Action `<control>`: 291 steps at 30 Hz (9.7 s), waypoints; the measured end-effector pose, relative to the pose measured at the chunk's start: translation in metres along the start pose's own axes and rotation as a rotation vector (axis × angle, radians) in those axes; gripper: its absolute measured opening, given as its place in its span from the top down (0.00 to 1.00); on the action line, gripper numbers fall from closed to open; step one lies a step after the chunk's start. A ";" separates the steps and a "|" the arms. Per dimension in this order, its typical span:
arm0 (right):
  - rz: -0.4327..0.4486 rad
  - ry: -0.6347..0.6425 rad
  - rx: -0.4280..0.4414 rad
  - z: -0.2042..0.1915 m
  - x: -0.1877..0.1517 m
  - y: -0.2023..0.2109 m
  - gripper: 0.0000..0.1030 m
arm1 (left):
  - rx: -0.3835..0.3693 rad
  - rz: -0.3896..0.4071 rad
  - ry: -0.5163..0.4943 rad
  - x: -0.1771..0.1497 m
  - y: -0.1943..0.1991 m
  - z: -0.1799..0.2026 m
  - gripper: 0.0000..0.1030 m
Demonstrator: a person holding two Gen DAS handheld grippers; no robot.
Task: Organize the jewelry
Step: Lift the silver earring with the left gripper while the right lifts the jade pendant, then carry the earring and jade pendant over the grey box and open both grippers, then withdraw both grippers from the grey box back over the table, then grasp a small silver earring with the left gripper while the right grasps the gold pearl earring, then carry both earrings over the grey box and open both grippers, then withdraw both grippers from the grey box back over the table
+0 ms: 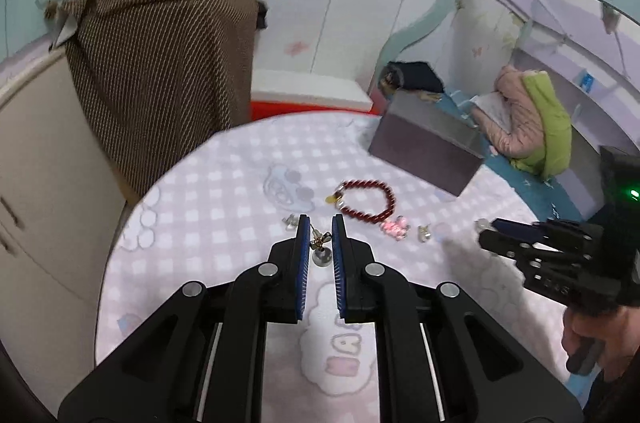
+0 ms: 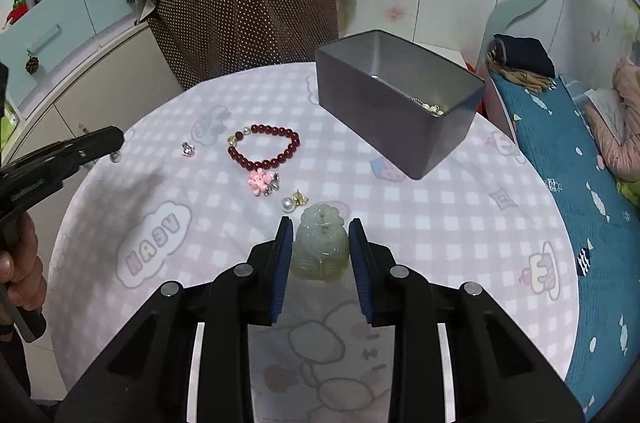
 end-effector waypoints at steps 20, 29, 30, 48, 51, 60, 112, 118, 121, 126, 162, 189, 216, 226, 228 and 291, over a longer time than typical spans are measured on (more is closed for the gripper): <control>0.188 0.100 -0.078 0.035 0.129 0.055 0.74 | -0.193 0.131 -0.076 0.149 -0.012 0.097 0.90; 0.134 0.065 -0.061 0.066 0.151 0.027 0.74 | -0.259 0.008 -0.103 0.183 -0.071 0.148 0.90; 0.128 0.060 -0.060 0.068 0.151 0.025 0.74 | -0.264 -0.007 -0.105 0.183 -0.077 0.150 0.90; 0.115 -0.085 -0.016 0.098 0.138 0.009 0.18 | -0.154 -0.066 -0.084 0.174 -0.113 0.138 0.11; 0.152 -0.103 -0.031 0.099 0.138 0.019 0.07 | -0.117 -0.036 -0.082 0.176 -0.101 0.129 0.08; 0.203 -0.118 -0.048 0.092 0.137 0.040 0.07 | -0.022 0.098 -0.038 0.179 -0.043 0.096 0.07; 0.097 -0.043 -0.033 -0.001 0.021 0.027 0.07 | 0.298 -0.001 -0.044 0.003 -0.024 -0.015 0.06; 0.056 -0.056 -0.028 0.005 0.014 0.012 0.07 | 0.296 -0.095 -0.066 -0.007 -0.082 -0.017 0.06; 0.037 -0.064 -0.025 0.009 0.011 0.003 0.07 | 0.285 -0.155 -0.063 -0.014 -0.103 -0.018 0.07; 0.008 -0.080 -0.017 0.016 0.008 -0.010 0.07 | 0.256 -0.179 -0.076 -0.013 -0.114 -0.015 0.29; -0.053 -0.064 -0.001 0.016 0.009 -0.062 0.29 | 0.160 -0.189 -0.112 -0.011 -0.113 -0.002 0.76; -0.043 0.005 0.007 0.011 -0.003 -0.047 0.87 | 0.069 -0.171 -0.049 -0.019 -0.076 -0.003 0.86; 0.022 0.065 0.063 0.002 0.021 -0.015 0.91 | 0.040 -0.117 -0.045 0.005 -0.055 0.006 0.86; 0.163 0.126 0.055 0.002 0.089 0.046 0.91 | -0.017 -0.006 -0.082 0.078 -0.030 0.046 0.86; 0.188 0.142 0.040 0.004 0.105 0.055 0.91 | -0.030 0.008 -0.084 0.097 -0.029 0.057 0.86; 0.308 -0.059 0.005 0.037 0.141 0.082 0.07 | 0.083 0.208 -0.024 0.165 0.048 0.061 0.06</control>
Point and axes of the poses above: each gripper's, at about its wrist camera, not at the fingertips, and y roughly against the way its jaws point, z to its right, x to its top, the point moved 8 cm from there along -y, roughly the way its jaws point, and after that the axes turned 13 degrees about x, right-handed, at the moved point
